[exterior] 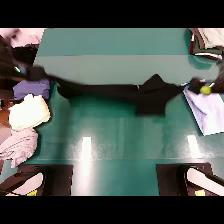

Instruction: Fold the shirts.

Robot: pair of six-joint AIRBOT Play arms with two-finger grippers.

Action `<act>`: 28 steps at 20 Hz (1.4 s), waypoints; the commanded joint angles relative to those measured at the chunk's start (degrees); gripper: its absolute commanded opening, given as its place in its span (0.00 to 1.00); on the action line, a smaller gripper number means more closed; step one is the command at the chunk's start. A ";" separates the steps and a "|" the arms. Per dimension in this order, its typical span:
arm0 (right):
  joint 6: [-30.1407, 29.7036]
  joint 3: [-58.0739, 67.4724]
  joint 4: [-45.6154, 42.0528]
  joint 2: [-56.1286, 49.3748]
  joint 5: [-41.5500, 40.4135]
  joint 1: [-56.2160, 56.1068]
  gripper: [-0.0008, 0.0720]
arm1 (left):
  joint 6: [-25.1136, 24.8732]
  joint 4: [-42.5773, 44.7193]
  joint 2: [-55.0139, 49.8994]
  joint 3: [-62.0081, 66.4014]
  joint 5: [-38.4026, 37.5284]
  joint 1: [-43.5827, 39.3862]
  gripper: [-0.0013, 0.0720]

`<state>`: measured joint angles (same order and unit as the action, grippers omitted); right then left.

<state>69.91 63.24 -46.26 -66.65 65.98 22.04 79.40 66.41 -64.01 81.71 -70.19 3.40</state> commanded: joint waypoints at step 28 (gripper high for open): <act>13.62 38.80 -26.12 -8.31 26.21 -5.62 0.05 | 0.15 -0.59 -0.68 2.05 -1.14 0.04 0.05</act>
<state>83.48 107.55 -69.23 -67.44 90.30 20.25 80.09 66.00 -57.39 91.09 -71.20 3.38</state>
